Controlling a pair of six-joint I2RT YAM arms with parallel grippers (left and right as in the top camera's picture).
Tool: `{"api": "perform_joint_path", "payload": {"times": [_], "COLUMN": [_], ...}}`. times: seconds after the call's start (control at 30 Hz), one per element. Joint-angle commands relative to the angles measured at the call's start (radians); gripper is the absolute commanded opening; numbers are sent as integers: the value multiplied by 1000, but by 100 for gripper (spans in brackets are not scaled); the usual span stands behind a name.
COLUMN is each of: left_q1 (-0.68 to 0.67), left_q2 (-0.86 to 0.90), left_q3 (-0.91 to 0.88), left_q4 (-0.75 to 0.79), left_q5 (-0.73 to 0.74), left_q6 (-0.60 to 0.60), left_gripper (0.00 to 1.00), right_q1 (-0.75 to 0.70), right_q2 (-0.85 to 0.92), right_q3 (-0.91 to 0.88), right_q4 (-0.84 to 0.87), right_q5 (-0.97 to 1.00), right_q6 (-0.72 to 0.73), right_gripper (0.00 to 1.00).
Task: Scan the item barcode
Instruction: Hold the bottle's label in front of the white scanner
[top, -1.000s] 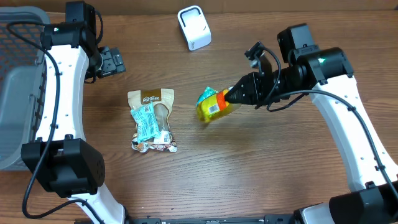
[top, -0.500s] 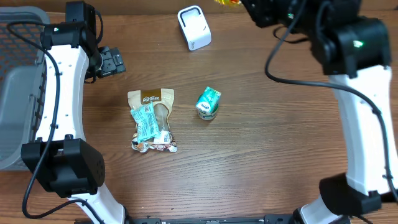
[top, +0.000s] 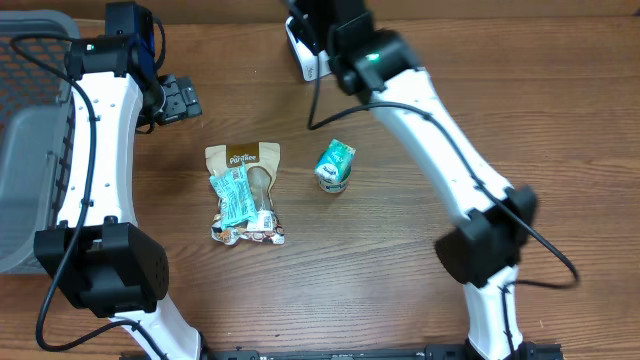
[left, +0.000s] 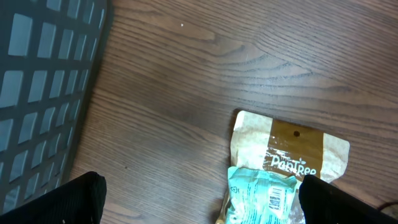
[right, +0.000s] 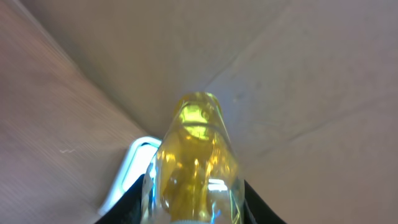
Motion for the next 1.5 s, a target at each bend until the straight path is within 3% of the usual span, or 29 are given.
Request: {"api": "perform_joint_path", "payload": {"times": [0.0, 0.27, 0.77, 1.23, 1.4, 1.47], "left_q1": [-7, -7, -7, -7, -7, -7], "left_q2": [-5, -5, -5, -5, -5, -5], "left_q3": [18, 18, 18, 18, 18, 18], "left_q4": [0, 0, 0, 0, 0, 0], "left_q5": [1, 1, 1, 1, 1, 1], "left_q6": [11, 11, 11, 11, 11, 11], "left_gripper": [100, 99, 100, 100, 100, 100], "right_q1": [11, 9, 11, 17, 8, -10], "right_q2": [88, 208, 352, 350, 277, 208], "right_q3": [16, 16, 15, 16, 16, 16], "right_q4": [140, 308, 341, 403, 444, 436], "right_q5": [217, 263, 347, 363, 348, 335], "right_q6": [-274, -333, -303, -304, -297, -230], "right_gripper": [4, 4, 4, 4, 4, 4]}}
